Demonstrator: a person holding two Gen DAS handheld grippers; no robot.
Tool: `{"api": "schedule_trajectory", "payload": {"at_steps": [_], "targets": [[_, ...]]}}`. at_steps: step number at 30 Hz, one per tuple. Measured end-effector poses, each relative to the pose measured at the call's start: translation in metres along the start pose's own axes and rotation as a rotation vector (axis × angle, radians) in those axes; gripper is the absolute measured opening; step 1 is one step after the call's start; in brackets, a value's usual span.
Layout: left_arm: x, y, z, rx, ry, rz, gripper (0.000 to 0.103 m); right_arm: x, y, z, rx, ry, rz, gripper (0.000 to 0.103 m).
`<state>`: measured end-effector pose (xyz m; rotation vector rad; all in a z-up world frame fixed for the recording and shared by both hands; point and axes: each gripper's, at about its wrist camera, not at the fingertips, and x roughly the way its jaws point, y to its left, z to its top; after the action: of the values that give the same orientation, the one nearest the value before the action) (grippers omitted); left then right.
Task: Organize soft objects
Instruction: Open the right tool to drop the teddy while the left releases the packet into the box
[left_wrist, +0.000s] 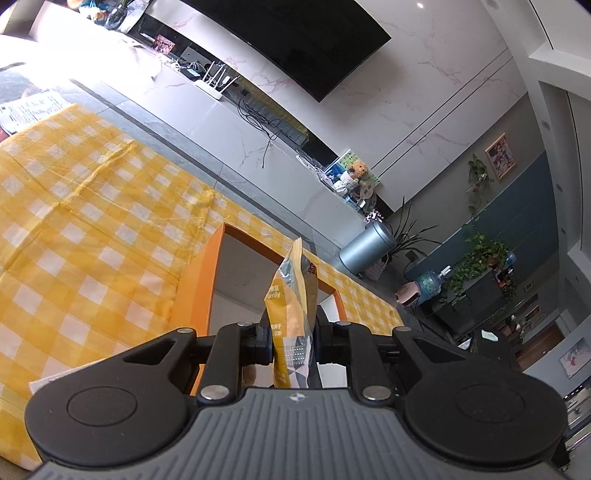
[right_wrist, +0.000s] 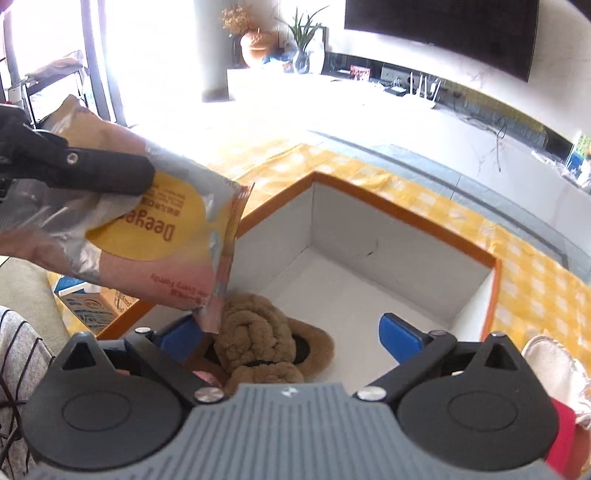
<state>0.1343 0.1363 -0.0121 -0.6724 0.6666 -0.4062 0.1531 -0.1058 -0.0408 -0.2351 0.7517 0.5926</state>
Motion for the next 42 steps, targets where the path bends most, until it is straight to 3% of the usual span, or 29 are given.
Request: {"api": "schedule_trajectory", "payload": {"at_steps": [3,9,15,18,24,27,32,35,38,42], "targets": [[0.008,0.0,0.001,-0.022,0.014,-0.036,0.021,-0.019,-0.009,-0.005,0.011,-0.051,-0.034,0.1],[0.048,-0.001,0.001,-0.016,0.078,0.021,0.021,-0.046,-0.041,-0.017,0.169,-0.114,-0.163,0.1],[0.108,-0.006,0.0,0.023,0.184,0.044,0.021,-0.055,-0.064,-0.023,0.342,-0.135,-0.115,0.1],[0.13,-0.004,-0.007,0.012,0.22,0.058,0.021,-0.046,-0.066,-0.025,0.354,-0.132,-0.11,0.1],[0.14,-0.006,-0.017,0.092,0.231,0.14,0.022,-0.049,-0.069,-0.032,0.375,-0.122,-0.111,0.1],[0.14,-0.004,-0.017,0.102,0.254,0.141,0.029,-0.049,-0.072,-0.033,0.379,-0.119,-0.072,0.1],[0.122,-0.017,-0.013,0.129,0.209,0.195,0.063,-0.05,-0.069,-0.032,0.383,-0.118,-0.076,0.1],[0.102,-0.047,-0.018,0.292,0.196,0.297,0.072,-0.056,-0.066,-0.031,0.367,-0.131,-0.097,0.1],[0.081,-0.076,-0.029,0.469,0.08,0.47,0.074,-0.064,-0.064,-0.029,0.361,-0.148,-0.119,0.1],[0.062,-0.099,-0.041,0.602,-0.06,0.646,0.076,-0.076,-0.062,-0.026,0.323,-0.165,-0.17,0.1]]}}
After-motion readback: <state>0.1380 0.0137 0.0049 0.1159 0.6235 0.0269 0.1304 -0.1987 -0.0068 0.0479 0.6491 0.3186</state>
